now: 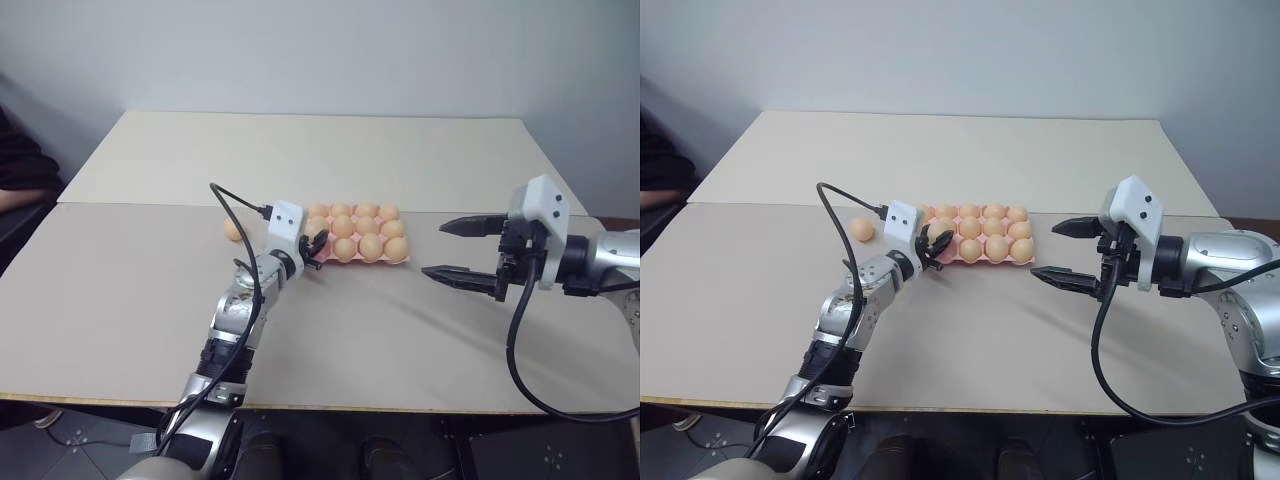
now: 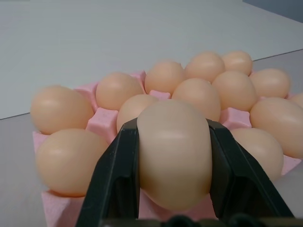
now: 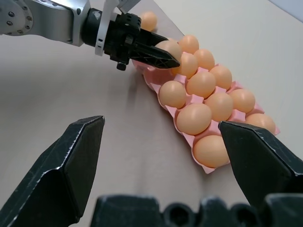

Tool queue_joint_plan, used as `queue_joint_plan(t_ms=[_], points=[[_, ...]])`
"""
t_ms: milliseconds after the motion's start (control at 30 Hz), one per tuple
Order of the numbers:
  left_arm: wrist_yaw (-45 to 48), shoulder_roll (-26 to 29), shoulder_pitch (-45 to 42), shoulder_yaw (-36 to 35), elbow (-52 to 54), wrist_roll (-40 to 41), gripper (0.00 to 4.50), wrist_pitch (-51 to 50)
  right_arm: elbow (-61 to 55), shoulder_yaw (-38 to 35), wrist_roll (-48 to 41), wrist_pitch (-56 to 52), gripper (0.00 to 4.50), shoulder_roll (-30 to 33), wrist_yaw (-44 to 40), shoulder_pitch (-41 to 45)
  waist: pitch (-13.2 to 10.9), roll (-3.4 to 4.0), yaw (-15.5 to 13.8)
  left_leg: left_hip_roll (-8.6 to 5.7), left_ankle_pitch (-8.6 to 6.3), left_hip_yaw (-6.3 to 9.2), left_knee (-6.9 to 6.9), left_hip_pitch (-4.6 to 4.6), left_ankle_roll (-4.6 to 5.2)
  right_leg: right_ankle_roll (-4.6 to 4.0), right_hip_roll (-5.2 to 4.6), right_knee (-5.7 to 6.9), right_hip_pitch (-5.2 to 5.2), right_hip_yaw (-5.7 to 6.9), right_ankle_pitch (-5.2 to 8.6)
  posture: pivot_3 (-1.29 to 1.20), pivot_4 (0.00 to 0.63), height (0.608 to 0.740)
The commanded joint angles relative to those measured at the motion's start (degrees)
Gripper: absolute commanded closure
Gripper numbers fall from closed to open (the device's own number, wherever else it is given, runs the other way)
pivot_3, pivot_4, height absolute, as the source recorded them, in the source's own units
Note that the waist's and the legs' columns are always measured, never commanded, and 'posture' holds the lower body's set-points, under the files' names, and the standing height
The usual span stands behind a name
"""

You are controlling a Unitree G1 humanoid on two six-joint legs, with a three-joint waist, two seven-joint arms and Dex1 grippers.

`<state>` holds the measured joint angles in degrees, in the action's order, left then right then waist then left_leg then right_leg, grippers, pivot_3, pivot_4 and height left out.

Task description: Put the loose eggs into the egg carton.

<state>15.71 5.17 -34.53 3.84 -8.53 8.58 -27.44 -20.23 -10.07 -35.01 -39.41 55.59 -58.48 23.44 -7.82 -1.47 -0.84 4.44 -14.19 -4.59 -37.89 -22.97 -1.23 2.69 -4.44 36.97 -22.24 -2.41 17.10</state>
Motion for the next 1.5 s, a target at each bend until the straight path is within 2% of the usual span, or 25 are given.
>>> queue_joint_plan(t_ms=[33, 133, 433, 567, 767, 967, 1100, 1167, 1367, 1500], points=[[0.3, -0.6, -0.8, -0.1, 0.6, 0.1, 2.99, 1.0, -1.1, -2.2, -0.8, -0.2, 0.0, 1.3, 0.1, 0.3, 0.0, 0.0, 0.0, 0.0, 0.0, 0.0, 0.0, 0.0, 0.0, 0.0, 0.0, 0.0, 0.0, 0.0, 0.0, 0.0, 0.15, 0.74], [0.4, -0.7, -0.4, -0.2, 0.9, 0.2, 2.99, 0.4, -1.1, -2.2, -1.0, -0.4, 0.0, 1.3, 0.1, 0.5, 0.0, 0.0, 0.0, 0.0, 0.0, 0.0, 0.0, -0.01, 0.0, 0.0, 0.0, -0.01, 0.0, 0.0, 0.0, 0.0, 0.15, 0.74], [0.5, -0.9, -0.2, 0.3, 1.8, -0.4, 0.08, -0.9, -1.0, -1.9, -0.9, -0.4, 0.0, 1.4, 0.2, 0.8, 0.0, 0.0, 0.0, 0.0, 0.0, 0.0, 0.0, 0.0, 0.0, 0.0, 0.0, 0.0, 0.0, 0.0, 0.0, 0.0, 0.15, 0.74], [1.3, 0.1, 1.1, -0.1, 5.7, 0.5, 0.08, -3.5, -1.1, -2.0, -0.8, -0.5, 0.0, 1.4, 0.2, 0.6, 0.0, 0.0, 0.0, 0.0, 0.0, 0.0, 0.0, 0.0, -0.01, 0.0, 0.0, 0.0, 0.0, 0.0, 0.0, 0.0, 0.15, 0.74], [1.9, 2.7, 3.9, -3.2, 17.7, 4.5, 0.08, -11.7, -1.0, -1.8, -0.6, -0.3, 0.0, 1.5, 0.2, 0.6, 0.0, 0.0, 0.1, 0.01, 0.0, 0.01, 0.0, 0.0, -0.01, 0.0, 0.0, 0.02, -0.01, 0.0, 0.0, 0.0, 0.15, 0.74], [-0.1, 6.9, 5.5, -12.9, 30.9, 11.9, 0.08, -26.0, -0.3, -1.4, -0.3, 0.1, 0.0, 1.5, 0.0, 1.0, 0.0, 0.0, 0.2, 0.04, 0.0, 0.02, 0.0, 0.02, 0.0, 0.0, 0.01, 0.03, -0.01, -0.01, 0.0, 0.0, 0.15, 0.74], [-0.7, 15.5, 6.6, -17.6, 35.9, 12.8, 0.08, -37.6, 0.5, -0.7, 0.1, 0.6, 0.0, 1.2, -0.2, 1.7, 0.0, 0.01, 0.3, 0.04, -0.01, 0.03, 0.01, 0.04, 0.01, 0.0, 0.01, 0.04, 0.0, -0.02, 0.0, 0.0, 0.15, 0.74], [-0.9, 18.8, 7.1, -19.2, 37.2, 13.1, 0.08, -41.3, 0.9, -0.2, 0.4, 0.9, 0.0, 1.1, -0.4, 2.0, 0.0, 0.01, 0.3, 0.05, -0.01, 0.03, 0.02, 0.04, 0.01, 0.0, 0.02, 0.04, -0.01, -0.02, 0.0, 0.0, 0.15, 0.74], [0.1, 24.2, 5.1, -30.3, 38.9, 16.6, 0.08, -53.8, 1.5, 0.2, 0.7, 1.3, 0.0, 0.8, -0.7, 2.4, 0.0, 0.0, 0.2, 0.04, -0.01, 0.06, 0.01, -0.01, 0.02, 0.0, 0.01, 0.01, -0.01, 0.04, 0.01, 0.0, 0.15, 0.74], [-1.7, 24.0, -2.5, -37.7, 37.3, 16.2, 0.08, -63.8, 2.3, 0.9, 1.2, 1.8, 0.0, 0.5, -1.0, 3.0, 0.0, -0.02, 0.1, 0.04, -0.01, 0.08, 0.01, -0.01, 0.01, 0.0, 0.01, 0.02, -0.01, 0.07, 0.01, 0.0, 0.15, 0.74]])
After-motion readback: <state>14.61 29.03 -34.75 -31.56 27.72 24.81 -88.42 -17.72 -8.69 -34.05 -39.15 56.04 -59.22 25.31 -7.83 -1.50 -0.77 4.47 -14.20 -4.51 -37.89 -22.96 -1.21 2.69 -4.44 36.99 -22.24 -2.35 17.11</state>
